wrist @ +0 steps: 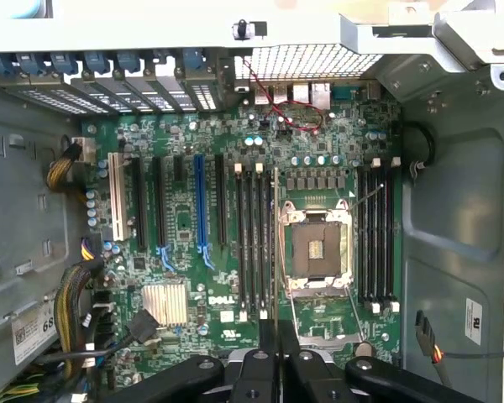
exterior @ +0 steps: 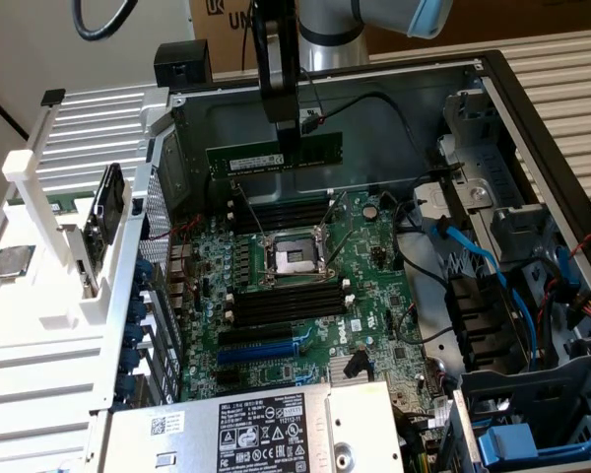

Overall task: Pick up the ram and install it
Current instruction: 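Insert the ram into the slot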

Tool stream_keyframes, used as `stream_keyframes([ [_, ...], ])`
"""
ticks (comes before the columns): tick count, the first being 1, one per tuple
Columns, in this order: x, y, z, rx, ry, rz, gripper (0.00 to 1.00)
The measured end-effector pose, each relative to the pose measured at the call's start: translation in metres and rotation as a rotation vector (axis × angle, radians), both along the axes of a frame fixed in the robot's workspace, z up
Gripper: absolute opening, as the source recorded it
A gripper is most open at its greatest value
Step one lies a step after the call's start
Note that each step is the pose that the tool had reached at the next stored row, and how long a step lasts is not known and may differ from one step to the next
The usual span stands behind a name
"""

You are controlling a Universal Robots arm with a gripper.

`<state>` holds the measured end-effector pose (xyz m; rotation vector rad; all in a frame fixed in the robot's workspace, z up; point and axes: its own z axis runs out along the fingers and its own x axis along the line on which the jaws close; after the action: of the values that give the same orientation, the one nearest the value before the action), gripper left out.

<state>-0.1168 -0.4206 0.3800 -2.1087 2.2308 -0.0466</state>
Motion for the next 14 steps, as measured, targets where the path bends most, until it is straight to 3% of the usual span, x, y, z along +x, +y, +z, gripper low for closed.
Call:
stream_keyframes([
  [12,0.0000,0.0000,0.0000,-0.0001,0.0000,0.000,0.12],
  [14,0.0001,0.0033,-0.0019,-0.0012,0.0000,0.000,0.12],
])
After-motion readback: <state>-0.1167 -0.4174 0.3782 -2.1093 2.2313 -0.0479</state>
